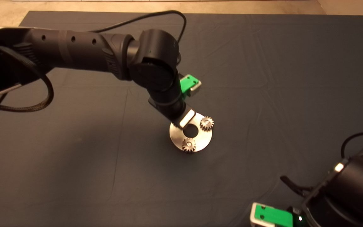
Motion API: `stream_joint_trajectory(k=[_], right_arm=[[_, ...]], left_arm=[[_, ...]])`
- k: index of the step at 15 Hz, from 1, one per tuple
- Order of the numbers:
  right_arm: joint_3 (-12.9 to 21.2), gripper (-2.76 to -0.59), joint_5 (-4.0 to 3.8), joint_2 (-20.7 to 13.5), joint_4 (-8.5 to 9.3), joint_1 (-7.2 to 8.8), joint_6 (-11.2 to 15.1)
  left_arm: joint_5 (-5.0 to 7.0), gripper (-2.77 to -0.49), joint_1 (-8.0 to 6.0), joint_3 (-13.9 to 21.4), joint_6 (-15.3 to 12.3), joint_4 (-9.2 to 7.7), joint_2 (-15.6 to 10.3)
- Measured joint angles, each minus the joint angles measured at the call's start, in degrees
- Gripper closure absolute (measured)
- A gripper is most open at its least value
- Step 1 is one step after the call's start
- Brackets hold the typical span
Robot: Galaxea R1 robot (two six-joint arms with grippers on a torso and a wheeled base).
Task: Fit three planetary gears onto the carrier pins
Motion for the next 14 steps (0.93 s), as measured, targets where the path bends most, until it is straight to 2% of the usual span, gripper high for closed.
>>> stream_joint_trajectory(k=[1,2,3,5,7,10,11,12,13,14], right_arm=[[-1.13,-1.45,0.01,0.76,0.1,3.37,0.64],[-1.87,-1.45,-0.01,1.57,0.16,5.16,1.36],[-2.17,-1.45,0.03,2.32,0.52,5.46,2.21],[-2.26,-1.45,0.01,4.84,2.11,5.49,5.76],[-2.3,-1.45,0.03,8.23,2.66,6.0,9.61],[-2.26,-1.45,0.05,12.48,3.06,8.06,15.04],[-2.04,-1.45,-0.03,13.49,3.11,8.15,17.1],[-1.45,-1.45,0.08,14.52,3.15,8.17,18.81],[-0.84,-1.45,0.1,15.13,3.47,8.15,20.2],[-0.42,-1.45,0.1,15.29,3.58,8.02,21.21]], left_arm=[[0.42,-1.46,0.27,2.34,-2.38,-0.05,-0.01],[1.16,-1.46,0.2,4.97,-5.17,-0.03,-0.17],[2.18,-1.46,0.2,7.64,-9.03,-0.02,-0.44],[2.27,-1.46,0.2,14.11,-16.37,0.46,-0.45],[1.99,-1.46,0.22,20.45,-20.09,1.09,-0.85],[2.23,-1.46,0.64,30.62,-26.01,2.25,-6.45],[2.55,-1.46,1.47,33.24,-27.5,2.25,-7.88],[2.54,-1.46,3.0,35.17,-28.84,2.25,-8.46],[2.34,-1.46,4.98,36.01,-29.62,2.45,-8.67],[2.32,-1.46,7.91,36.23,-30.03,3.16,-9.04]])
